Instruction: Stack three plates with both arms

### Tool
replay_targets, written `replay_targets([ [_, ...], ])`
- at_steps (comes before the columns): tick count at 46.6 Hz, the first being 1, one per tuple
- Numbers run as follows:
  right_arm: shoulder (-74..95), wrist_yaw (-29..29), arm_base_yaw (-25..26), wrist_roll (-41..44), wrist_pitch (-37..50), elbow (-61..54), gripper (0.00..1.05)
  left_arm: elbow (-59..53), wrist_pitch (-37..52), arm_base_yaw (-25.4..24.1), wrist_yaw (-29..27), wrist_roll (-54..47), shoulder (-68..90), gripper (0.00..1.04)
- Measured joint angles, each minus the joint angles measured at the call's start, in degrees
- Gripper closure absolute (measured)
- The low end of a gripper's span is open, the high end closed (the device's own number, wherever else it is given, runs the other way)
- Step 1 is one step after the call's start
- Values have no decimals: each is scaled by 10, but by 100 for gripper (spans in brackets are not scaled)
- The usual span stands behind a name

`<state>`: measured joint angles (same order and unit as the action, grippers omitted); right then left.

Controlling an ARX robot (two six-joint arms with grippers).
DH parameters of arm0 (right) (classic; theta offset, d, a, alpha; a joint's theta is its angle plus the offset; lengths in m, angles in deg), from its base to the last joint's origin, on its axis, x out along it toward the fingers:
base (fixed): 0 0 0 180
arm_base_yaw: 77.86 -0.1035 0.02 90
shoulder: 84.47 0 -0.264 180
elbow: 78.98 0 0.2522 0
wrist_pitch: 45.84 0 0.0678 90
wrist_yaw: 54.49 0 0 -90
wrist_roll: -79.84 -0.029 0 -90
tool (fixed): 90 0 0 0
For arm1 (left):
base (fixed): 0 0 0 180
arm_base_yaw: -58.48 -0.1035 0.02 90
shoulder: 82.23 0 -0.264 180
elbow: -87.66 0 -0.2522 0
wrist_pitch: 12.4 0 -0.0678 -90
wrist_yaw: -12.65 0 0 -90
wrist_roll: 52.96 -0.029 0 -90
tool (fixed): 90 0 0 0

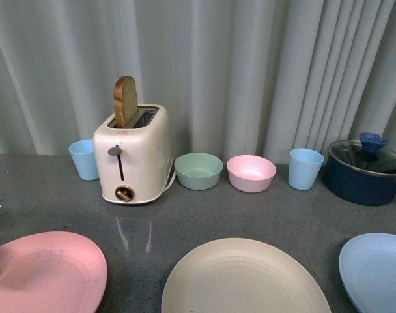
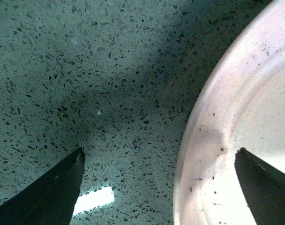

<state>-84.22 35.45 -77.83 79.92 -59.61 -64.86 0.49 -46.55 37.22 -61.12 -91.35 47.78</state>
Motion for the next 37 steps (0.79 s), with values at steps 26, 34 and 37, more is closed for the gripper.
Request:
replay_targets([
  [26, 0, 0, 0, 0, 0, 0, 7, 0, 13, 2, 3, -10, 4, 95],
  [34, 0, 0, 0, 0, 0, 0, 7, 0, 1, 3, 18, -8, 1, 99],
  [37, 0, 0, 0, 0, 0, 0, 7, 3, -13, 3, 25, -3, 0, 100],
])
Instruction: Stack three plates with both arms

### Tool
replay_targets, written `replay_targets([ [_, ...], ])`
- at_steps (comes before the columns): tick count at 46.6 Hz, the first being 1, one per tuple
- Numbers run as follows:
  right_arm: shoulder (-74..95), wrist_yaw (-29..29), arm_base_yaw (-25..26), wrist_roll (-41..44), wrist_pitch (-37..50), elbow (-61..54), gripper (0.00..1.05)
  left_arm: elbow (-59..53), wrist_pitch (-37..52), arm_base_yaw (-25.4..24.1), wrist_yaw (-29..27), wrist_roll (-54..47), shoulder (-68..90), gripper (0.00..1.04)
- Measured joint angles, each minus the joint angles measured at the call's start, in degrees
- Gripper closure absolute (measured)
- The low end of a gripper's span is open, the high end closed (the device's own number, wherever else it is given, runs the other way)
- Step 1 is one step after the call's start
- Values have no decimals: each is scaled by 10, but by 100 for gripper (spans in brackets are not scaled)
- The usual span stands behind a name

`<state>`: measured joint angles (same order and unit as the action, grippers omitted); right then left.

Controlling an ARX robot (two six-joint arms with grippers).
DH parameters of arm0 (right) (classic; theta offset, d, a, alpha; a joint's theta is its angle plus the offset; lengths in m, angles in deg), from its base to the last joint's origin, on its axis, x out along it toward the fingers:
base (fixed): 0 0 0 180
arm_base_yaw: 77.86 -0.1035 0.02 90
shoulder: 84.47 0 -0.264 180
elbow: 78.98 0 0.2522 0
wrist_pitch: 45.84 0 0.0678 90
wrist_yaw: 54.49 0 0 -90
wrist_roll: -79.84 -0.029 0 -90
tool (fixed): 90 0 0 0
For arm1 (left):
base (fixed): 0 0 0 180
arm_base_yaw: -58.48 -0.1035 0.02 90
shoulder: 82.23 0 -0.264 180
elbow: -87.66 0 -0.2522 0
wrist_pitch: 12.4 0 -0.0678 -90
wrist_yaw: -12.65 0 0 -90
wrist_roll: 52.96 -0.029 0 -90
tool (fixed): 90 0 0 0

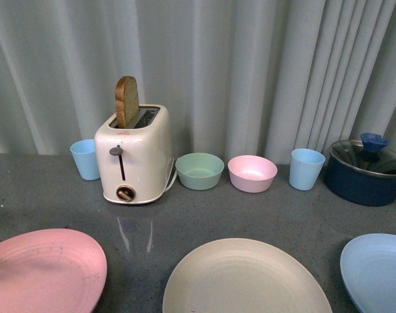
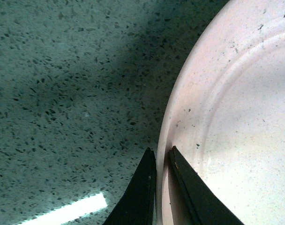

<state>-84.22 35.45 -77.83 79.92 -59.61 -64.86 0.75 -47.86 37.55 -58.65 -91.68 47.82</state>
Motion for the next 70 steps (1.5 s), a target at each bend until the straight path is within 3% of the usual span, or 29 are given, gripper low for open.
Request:
replay_targets([
  [20, 0, 0, 0, 0, 0, 0, 7, 101, -144, 11, 66, 36, 0, 101],
  [47, 0, 0, 0, 0, 0, 0, 7, 202, -216, 19, 148, 97, -47, 101],
  [60, 0, 0, 0, 0, 0, 0, 7, 144, -196, 84, 180, 106, -146, 101],
  [70, 0, 0, 0, 0, 0, 0, 7, 46, -168, 178, 182, 98, -220, 101],
])
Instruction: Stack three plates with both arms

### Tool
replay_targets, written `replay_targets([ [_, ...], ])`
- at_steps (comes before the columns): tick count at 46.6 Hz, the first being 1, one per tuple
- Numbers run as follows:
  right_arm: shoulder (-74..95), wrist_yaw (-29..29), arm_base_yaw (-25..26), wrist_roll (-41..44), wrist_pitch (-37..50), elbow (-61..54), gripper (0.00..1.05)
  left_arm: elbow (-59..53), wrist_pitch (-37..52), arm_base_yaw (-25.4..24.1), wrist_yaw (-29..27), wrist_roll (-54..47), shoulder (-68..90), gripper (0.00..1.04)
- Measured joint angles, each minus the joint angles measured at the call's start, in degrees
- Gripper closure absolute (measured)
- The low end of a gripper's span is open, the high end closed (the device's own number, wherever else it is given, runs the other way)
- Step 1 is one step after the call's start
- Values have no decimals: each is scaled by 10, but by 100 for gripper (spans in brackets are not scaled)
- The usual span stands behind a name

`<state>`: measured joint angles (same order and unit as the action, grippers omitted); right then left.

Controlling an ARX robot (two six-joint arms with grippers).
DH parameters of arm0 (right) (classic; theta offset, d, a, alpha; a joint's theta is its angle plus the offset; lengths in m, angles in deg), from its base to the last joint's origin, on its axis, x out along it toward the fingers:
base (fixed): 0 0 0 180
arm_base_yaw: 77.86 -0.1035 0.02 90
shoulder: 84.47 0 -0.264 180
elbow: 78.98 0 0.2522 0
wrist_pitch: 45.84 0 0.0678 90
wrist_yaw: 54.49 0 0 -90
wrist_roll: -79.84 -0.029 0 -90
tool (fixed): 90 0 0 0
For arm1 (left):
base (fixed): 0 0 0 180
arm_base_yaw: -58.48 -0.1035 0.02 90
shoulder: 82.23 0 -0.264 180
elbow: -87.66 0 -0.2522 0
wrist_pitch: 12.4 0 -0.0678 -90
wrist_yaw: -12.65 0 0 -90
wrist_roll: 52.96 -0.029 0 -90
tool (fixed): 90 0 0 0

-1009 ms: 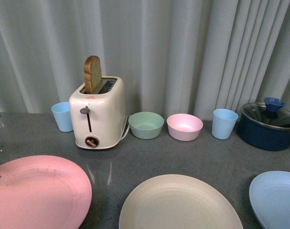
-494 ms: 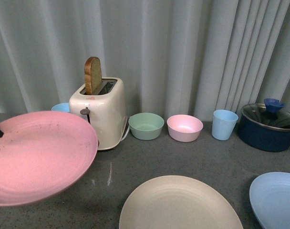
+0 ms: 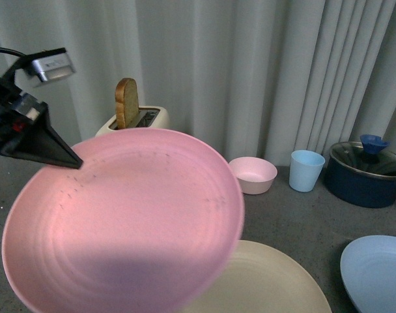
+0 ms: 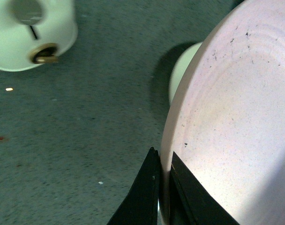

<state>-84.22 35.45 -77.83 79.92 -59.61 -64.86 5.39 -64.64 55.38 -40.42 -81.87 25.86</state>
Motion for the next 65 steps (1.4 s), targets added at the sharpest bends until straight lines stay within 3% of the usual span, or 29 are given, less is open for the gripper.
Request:
replay_targets([
  [9, 0, 0, 0, 0, 0, 0, 7, -90, 47, 104, -45, -3, -22, 101],
  [17, 0, 0, 0, 0, 0, 0, 7, -90, 65, 141, -69, 19, 3, 101],
  [41, 0, 0, 0, 0, 0, 0, 7, 18, 79, 196, -111, 125, 122, 101],
  [65, 0, 0, 0, 0, 0, 0, 7, 74, 107, 233, -133, 164, 188, 101],
])
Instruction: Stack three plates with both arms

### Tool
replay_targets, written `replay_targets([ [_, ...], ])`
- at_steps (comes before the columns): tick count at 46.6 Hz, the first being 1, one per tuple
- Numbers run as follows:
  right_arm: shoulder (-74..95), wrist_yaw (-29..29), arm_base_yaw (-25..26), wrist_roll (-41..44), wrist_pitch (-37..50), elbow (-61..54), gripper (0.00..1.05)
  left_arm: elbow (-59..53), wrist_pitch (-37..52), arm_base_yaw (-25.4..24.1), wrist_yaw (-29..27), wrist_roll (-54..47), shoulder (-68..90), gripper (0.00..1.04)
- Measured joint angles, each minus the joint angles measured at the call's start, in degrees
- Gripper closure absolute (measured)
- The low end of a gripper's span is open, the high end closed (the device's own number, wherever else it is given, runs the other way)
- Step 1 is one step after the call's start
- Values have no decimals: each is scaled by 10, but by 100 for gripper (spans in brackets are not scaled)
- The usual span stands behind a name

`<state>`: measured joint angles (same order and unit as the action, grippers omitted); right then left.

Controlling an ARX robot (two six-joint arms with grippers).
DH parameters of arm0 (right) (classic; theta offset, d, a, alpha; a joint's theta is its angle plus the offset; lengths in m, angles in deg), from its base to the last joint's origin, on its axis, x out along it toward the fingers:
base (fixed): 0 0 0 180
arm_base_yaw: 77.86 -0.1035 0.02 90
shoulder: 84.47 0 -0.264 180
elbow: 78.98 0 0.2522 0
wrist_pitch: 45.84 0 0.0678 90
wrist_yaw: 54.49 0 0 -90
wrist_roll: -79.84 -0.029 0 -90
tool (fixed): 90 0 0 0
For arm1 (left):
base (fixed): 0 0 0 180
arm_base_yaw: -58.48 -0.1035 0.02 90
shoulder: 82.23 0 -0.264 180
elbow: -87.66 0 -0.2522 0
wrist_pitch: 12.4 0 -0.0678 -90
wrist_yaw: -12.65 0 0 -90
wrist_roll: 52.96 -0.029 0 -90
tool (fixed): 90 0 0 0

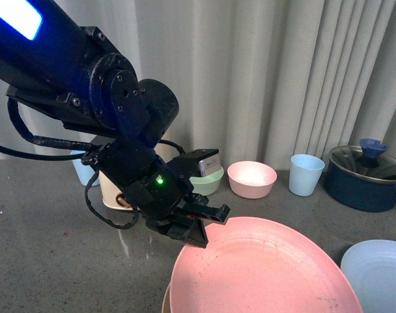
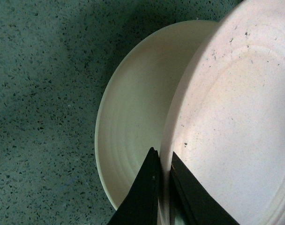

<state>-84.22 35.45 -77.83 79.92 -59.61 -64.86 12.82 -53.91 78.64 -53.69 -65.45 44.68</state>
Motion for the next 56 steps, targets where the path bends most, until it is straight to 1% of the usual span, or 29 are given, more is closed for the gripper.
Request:
replay_targets([
  [19, 0, 0, 0, 0, 0, 0, 7, 54, -6, -6, -12, 2, 47, 101],
  [50, 0, 0, 0, 0, 0, 0, 7, 59, -23, -21, -18, -27, 56, 101],
  [51, 0, 0, 0, 0, 0, 0, 7, 59, -22, -22, -22, -28, 56, 101],
  [56, 0, 0, 0, 0, 0, 0, 7, 59, -22, -22, -22, -28, 56, 86],
])
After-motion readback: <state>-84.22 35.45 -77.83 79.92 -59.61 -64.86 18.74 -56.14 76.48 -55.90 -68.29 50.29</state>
